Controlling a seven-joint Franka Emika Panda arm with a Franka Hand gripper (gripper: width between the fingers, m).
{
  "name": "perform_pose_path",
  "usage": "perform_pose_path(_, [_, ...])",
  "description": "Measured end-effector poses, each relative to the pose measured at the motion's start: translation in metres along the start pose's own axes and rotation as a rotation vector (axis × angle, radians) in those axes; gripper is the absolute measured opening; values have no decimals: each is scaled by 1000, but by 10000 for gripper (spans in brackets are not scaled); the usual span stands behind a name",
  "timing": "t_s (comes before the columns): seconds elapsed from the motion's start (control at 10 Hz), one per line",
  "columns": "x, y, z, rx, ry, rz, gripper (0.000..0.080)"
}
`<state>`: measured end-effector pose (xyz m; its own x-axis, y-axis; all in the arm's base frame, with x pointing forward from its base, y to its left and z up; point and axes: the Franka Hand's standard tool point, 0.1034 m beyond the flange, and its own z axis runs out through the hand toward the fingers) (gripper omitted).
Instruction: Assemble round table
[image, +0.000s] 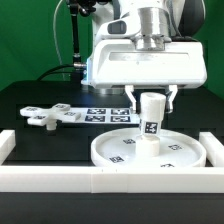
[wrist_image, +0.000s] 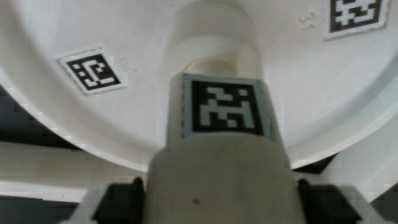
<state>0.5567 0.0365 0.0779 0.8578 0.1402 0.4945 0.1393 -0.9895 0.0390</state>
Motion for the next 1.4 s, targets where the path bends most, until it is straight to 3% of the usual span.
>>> perform_pose_path(0.3, [0,0,1,0,-1,0,409])
perform_pose_path(0.4, [0,0,1,0,-1,0,568])
perform_pose_path(0.5, [0,1,1,0,-2,1,633])
perform_pose_path(0.9, [16,10,-18,4,-32,1,648])
perform_pose_path(1.4, [2,6,-9,25,-110,-1,649])
